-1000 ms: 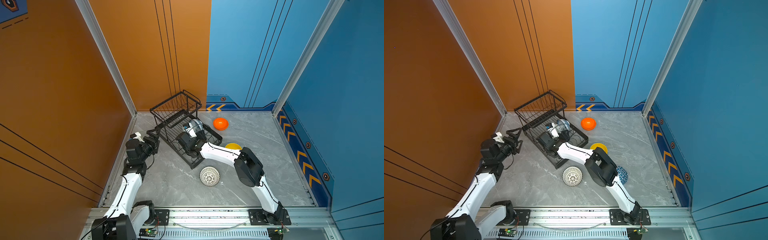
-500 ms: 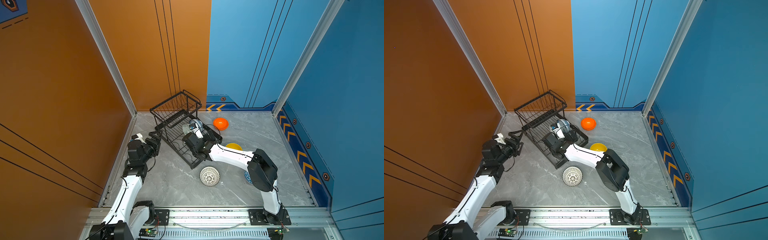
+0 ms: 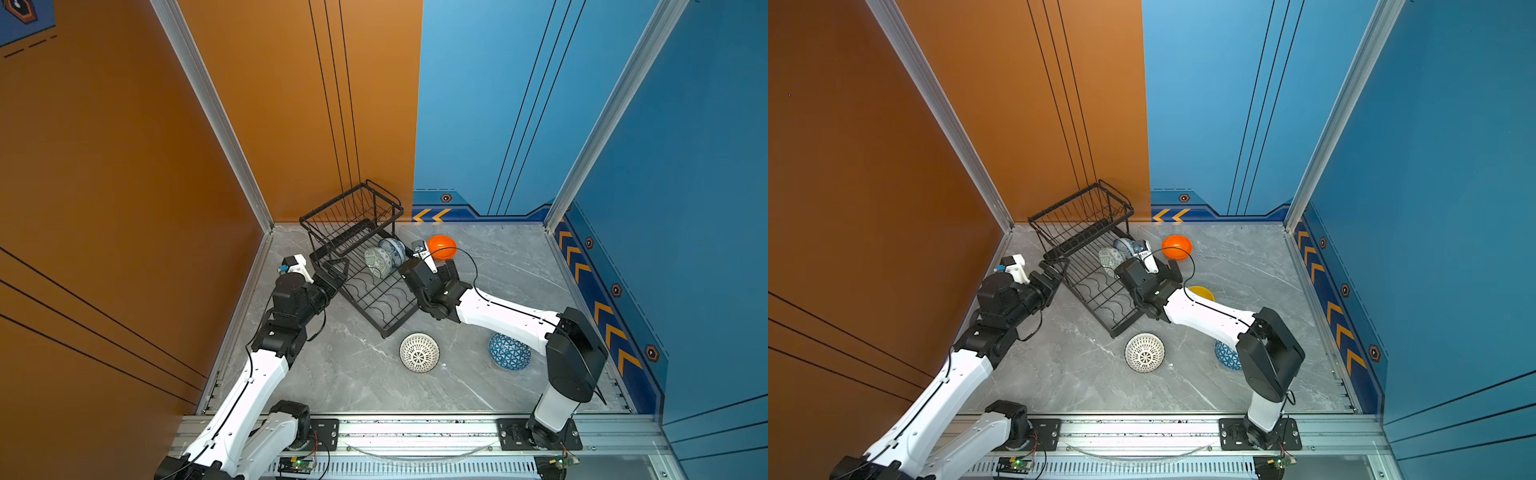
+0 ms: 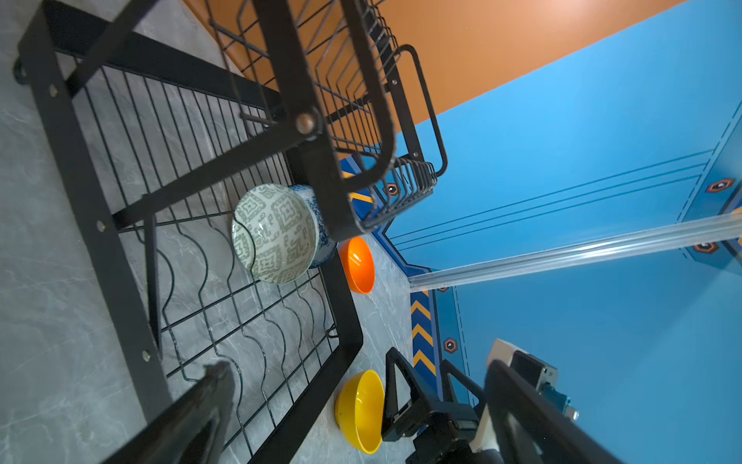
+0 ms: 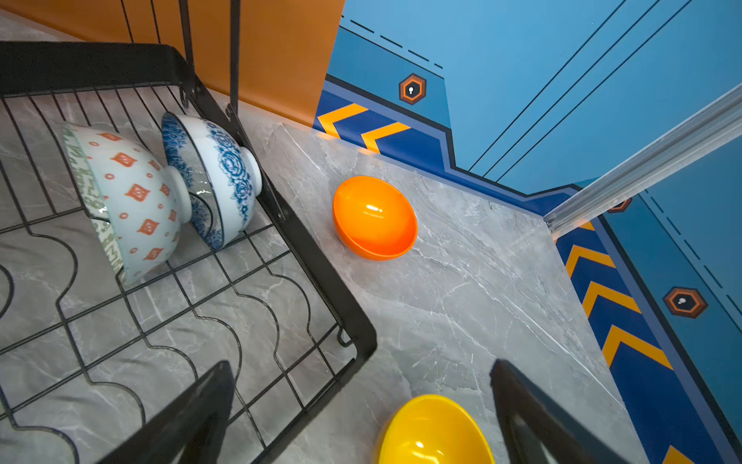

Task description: Load the bowls into the dish rack

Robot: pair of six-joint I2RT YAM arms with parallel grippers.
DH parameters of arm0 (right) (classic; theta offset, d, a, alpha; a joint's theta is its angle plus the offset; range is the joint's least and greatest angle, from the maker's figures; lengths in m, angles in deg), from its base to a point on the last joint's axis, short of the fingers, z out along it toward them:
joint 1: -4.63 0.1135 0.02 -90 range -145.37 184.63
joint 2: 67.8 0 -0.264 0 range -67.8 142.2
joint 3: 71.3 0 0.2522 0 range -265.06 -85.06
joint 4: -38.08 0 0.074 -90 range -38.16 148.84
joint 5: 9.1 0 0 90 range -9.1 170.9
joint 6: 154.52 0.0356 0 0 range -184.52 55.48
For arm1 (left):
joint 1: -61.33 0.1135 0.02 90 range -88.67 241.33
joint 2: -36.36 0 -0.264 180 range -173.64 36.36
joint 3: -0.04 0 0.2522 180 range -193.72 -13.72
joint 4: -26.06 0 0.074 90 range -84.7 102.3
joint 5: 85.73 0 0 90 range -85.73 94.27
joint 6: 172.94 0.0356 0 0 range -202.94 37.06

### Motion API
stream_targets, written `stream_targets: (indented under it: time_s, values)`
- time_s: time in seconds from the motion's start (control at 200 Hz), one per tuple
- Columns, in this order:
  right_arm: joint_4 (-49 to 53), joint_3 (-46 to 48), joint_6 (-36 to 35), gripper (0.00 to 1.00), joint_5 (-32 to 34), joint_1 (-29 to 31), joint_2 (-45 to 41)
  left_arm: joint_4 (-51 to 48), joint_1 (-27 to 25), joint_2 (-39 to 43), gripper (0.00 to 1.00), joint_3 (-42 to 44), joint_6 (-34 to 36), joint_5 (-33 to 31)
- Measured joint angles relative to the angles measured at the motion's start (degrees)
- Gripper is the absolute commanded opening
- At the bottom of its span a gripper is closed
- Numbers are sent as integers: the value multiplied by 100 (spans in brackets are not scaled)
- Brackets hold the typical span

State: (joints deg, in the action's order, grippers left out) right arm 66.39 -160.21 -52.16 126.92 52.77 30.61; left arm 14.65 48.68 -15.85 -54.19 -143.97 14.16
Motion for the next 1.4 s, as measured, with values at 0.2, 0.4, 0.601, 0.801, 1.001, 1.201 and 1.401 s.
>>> stream_targets:
  time_s: [0.2,0.4,0.601,0.801,1.001,1.201,1.401]
  values:
    - [48,463,236,100,-391,-557,-723,-136,-833,-444,98,-409,540,-546]
    - [236,1064,741,100,-1099,-1469,-1467,-223,-1589,-975,98,-837,1073,-994]
    - [442,1696,1158,98,-1755,-2199,-2020,-251,-2352,-1580,98,-1353,1696,-1340]
    - [605,2157,1543,86,-2551,-3075,-2238,-299,-2946,-2304,98,-1915,2245,-1530]
    - [632,2562,1788,79,-3082,-3252,-2240,-315,-3244,-3126,98,-2500,2463,-1421]
    - [599,2756,1908,71,-3565,-3261,-2020,-396,-3292,-3582,98,-2643,2457,-1117]
    - [457,2822,1980,59,-3989,-3274,-1631,-505,-3292,-3659,98,-2643,2417,-968]
